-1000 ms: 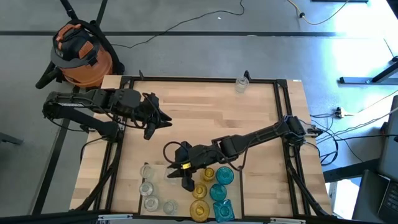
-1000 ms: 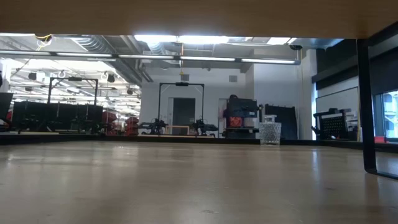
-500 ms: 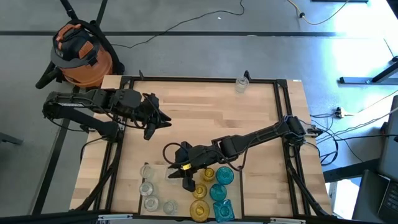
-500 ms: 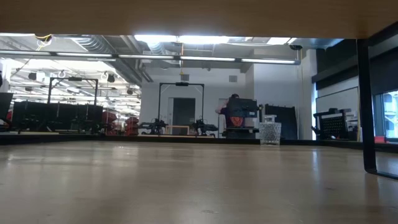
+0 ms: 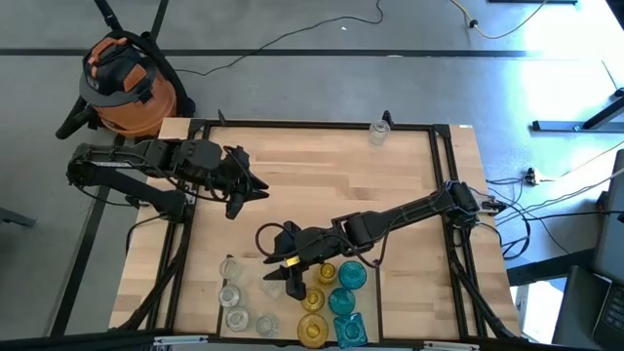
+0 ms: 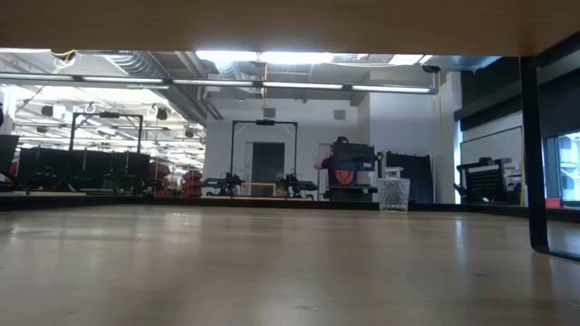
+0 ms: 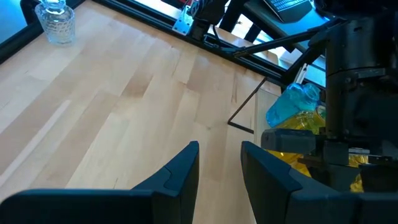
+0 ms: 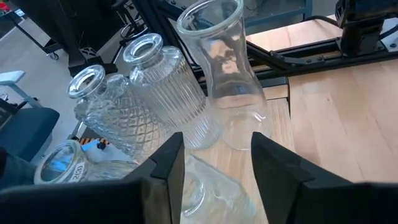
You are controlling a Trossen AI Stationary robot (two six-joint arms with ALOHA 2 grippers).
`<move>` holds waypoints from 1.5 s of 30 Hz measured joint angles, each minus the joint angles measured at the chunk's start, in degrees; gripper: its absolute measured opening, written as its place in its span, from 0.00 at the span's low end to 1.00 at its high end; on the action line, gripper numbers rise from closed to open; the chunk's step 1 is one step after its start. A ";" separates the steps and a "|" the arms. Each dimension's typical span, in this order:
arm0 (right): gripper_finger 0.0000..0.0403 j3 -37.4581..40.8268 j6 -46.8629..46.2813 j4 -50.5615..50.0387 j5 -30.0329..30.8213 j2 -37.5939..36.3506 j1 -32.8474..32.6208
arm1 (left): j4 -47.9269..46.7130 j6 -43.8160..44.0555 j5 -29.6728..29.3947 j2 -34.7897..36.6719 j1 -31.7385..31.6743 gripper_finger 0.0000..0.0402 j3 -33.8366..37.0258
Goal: Sort vases onto shelf
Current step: Put the transparent vase on the shelf aligned with the other transparent vase
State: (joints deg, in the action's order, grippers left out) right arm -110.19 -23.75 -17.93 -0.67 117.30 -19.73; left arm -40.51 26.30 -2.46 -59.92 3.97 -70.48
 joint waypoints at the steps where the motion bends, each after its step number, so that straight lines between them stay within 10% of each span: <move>1: 0.36 0.00 0.01 0.13 0.02 0.00 0.00 | 0.00 0.00 0.00 0.00 0.00 0.28 0.00; 45: 0.35 -7.98 4.06 -21.17 -11.65 5.42 5.86 | -0.83 -1.03 -0.85 -0.02 -2.84 0.28 0.00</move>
State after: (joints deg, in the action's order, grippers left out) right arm -118.17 -19.68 -39.10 -12.32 122.72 -13.86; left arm -41.34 25.28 -3.31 -59.94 1.13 -70.48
